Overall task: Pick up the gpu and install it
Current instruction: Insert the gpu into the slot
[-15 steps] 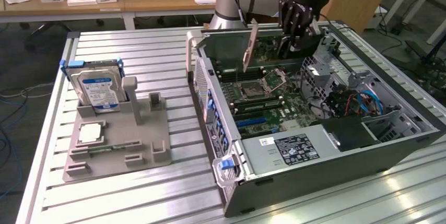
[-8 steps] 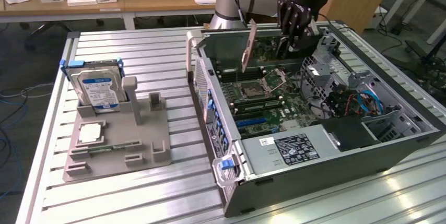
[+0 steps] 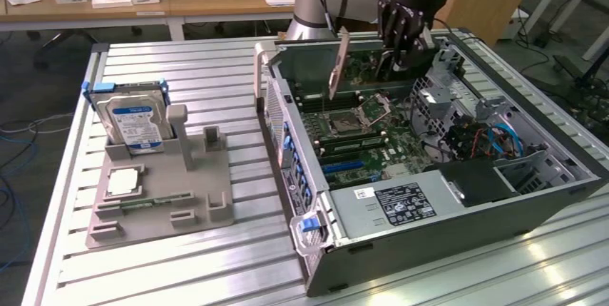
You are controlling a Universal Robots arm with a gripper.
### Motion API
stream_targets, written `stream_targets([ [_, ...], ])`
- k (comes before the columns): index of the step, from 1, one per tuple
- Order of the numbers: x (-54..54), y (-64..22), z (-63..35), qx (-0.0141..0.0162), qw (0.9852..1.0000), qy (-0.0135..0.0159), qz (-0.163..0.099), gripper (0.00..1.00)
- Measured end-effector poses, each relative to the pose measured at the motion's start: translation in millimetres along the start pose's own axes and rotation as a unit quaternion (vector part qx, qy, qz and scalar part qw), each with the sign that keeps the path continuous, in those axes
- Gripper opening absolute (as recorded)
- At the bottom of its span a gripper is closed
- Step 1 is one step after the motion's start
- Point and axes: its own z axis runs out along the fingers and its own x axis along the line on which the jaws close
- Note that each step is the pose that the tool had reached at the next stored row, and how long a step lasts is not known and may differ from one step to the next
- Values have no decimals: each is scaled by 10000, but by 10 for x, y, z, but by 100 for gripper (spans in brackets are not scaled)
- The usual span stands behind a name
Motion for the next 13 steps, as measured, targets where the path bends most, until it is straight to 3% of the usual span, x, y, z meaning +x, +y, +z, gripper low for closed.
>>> stream_targets([
  [6,1,13,34,2,10000,-2,0,28],
  [13,13,26,154,2,10000,-1,-1,28],
])
